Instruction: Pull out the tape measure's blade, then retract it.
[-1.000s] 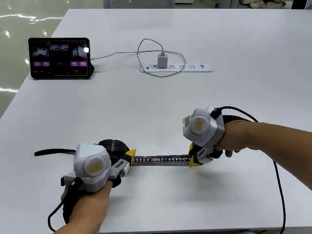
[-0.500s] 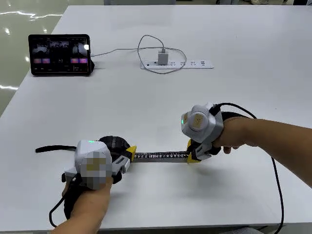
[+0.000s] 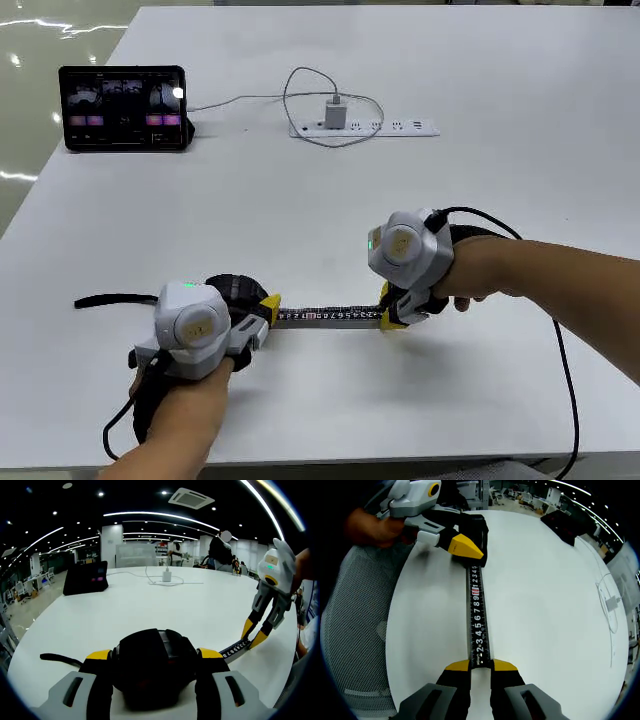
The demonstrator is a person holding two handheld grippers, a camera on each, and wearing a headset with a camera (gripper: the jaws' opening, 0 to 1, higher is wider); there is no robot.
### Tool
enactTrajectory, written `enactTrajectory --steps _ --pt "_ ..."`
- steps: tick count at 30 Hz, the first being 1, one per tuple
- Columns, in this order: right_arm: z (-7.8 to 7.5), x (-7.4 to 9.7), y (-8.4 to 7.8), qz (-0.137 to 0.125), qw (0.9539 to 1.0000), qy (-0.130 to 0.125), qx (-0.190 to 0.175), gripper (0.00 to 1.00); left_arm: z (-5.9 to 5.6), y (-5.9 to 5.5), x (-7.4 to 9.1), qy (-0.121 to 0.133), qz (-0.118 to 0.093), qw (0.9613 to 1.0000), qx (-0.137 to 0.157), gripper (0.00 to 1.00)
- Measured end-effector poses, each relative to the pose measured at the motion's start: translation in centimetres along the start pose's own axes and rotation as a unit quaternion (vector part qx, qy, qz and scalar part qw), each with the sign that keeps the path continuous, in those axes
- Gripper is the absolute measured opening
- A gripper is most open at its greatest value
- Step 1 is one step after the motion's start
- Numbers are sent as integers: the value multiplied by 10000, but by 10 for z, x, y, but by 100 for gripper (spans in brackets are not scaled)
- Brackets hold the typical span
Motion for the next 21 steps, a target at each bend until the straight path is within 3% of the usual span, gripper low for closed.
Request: enactTrajectory --steps 21 --pt "0 -3 7 14 10000 -21 15 11 0 0 -1 0 3 10000 0 63"
Point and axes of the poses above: the centre of the closed fingertips' face, and the gripper's own axes: x roughly backward along the fingers, z roughly to its left, y roughly out of its top, the point moved 6 cm from there along x, roughly backward along the fingers, and after that the axes turned 6 degrees about -x, right-handed, at the moved point
